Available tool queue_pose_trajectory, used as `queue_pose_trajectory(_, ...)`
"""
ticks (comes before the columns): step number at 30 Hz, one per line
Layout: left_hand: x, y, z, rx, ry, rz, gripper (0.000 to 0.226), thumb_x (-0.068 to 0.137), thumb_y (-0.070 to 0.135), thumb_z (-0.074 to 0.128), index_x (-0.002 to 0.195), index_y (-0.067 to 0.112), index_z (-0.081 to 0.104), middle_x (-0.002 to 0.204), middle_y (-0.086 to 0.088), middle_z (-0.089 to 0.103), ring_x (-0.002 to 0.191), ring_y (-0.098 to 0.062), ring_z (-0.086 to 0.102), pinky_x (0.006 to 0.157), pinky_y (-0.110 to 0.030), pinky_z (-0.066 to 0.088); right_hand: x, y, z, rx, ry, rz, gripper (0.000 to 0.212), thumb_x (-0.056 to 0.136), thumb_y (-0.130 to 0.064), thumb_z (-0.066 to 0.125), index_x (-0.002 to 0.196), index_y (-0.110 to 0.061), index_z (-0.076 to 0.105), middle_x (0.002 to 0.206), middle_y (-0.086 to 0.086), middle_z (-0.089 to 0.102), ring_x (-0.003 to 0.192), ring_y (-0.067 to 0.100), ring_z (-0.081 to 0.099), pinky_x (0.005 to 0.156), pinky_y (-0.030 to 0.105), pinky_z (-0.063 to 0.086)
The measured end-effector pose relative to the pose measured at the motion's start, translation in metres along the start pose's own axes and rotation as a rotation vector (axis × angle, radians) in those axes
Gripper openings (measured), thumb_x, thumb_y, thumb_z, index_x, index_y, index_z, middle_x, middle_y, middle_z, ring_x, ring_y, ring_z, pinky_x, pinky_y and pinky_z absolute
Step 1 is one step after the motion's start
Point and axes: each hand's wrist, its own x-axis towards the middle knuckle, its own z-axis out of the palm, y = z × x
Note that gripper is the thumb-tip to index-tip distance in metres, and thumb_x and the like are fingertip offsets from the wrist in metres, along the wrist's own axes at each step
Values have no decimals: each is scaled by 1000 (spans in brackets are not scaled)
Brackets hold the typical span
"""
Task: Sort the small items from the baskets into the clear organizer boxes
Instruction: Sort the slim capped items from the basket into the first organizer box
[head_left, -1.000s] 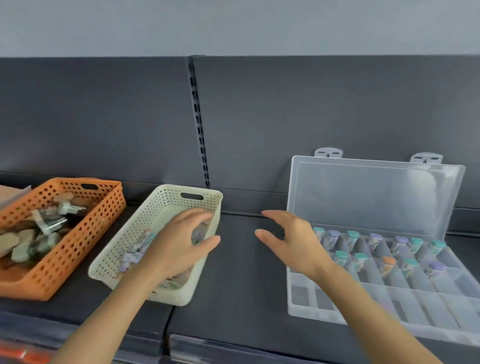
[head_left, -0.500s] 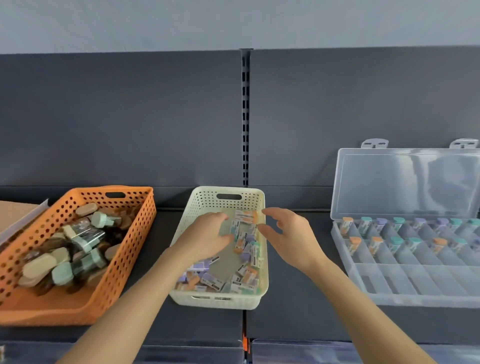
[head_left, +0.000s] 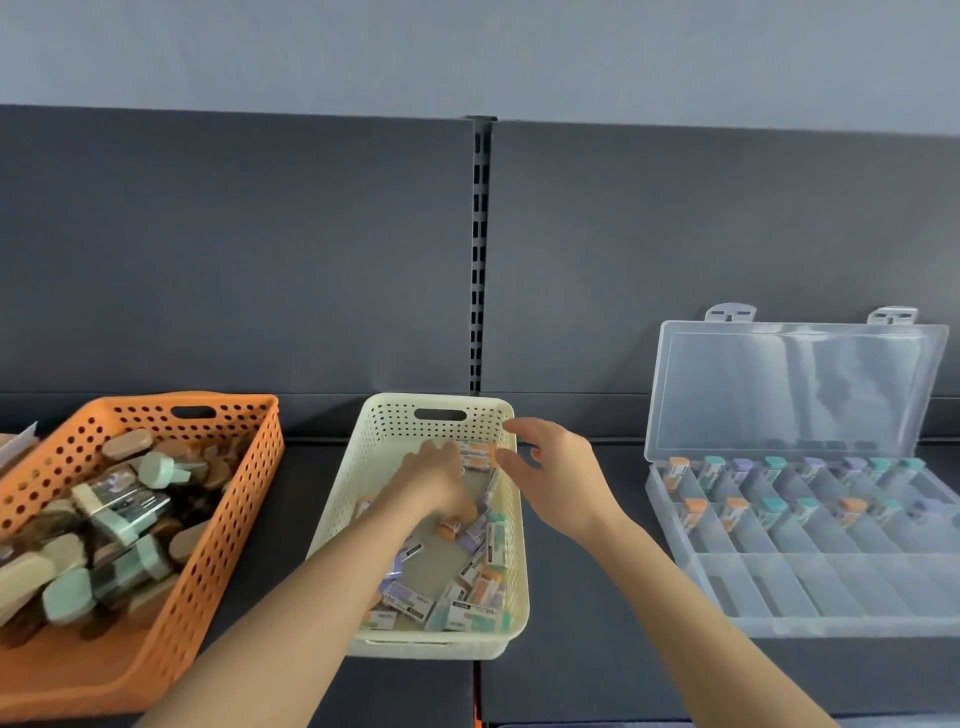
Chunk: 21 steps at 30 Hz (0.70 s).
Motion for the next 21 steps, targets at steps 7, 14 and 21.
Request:
queue_pose_trajectory(7,-1,-14,10,-48,148,-5,34,84,4,49,118,9,45,99,-2,51,88,-19,56,67,-27,49,4,2,3,6,-15,-5,40,94,-28,55,132,-18,53,131,-2,57,116,15,55,96,26,45)
queue_pose_trajectory(14,-19,-40,-5,-326,262,66,10,96,18,46,103,11,47,95,-7,57,72,-21,63,56,-31,52,18,-15,9,-51,-83,-53,34,96,-14,46,129,-12,55,125,5,60,102,24,63,83,25,48)
queue_pose_trajectory(21,-59,-60,-19,-448,585,146,12,89,19,55,83,9,51,74,-2,55,69,-23,52,53,-28,33,59,-26,52,-419,-442,-3,16,92,-12,43,96,-4,56,97,12,58,85,26,53,69,28,42)
